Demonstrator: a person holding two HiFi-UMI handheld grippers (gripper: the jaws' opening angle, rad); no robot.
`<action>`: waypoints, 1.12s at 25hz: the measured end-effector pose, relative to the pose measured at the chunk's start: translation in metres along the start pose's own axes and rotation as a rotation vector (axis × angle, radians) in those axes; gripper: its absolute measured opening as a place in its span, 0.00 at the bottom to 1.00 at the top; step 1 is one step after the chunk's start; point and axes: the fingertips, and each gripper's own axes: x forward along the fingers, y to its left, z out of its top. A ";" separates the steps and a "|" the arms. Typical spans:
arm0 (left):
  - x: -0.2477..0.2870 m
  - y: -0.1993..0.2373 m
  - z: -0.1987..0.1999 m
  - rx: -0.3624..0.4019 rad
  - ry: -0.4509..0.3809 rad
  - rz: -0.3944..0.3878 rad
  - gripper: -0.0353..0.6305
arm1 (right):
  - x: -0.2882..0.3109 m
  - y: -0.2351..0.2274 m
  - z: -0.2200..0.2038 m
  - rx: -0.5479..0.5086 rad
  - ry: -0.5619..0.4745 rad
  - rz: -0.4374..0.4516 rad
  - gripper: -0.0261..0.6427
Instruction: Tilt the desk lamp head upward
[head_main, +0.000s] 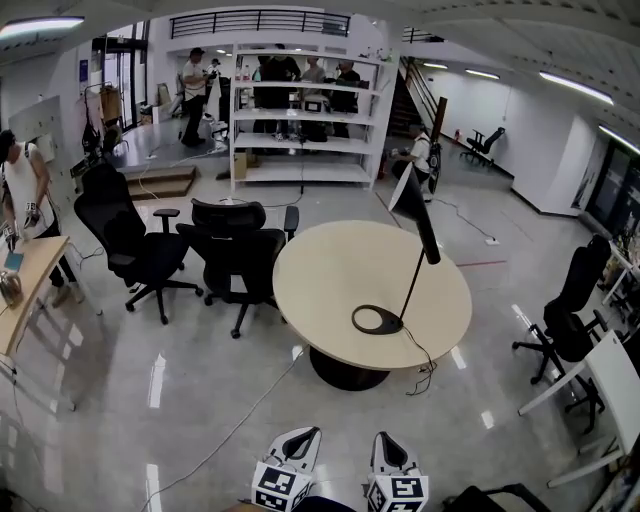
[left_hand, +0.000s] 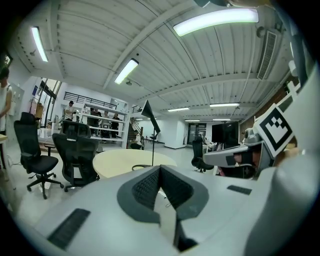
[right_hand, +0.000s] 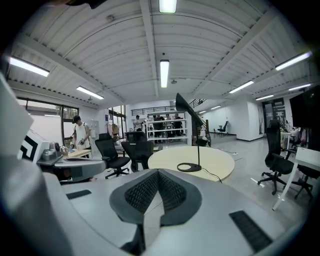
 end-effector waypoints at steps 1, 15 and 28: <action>0.004 -0.013 0.000 0.009 0.005 0.000 0.12 | -0.008 -0.010 -0.001 0.005 0.002 -0.004 0.05; 0.021 -0.124 -0.026 0.044 0.085 -0.016 0.12 | -0.084 -0.083 -0.036 0.048 0.016 -0.028 0.05; 0.004 -0.123 -0.030 0.033 0.098 -0.040 0.12 | -0.088 -0.073 -0.044 0.045 0.038 -0.039 0.05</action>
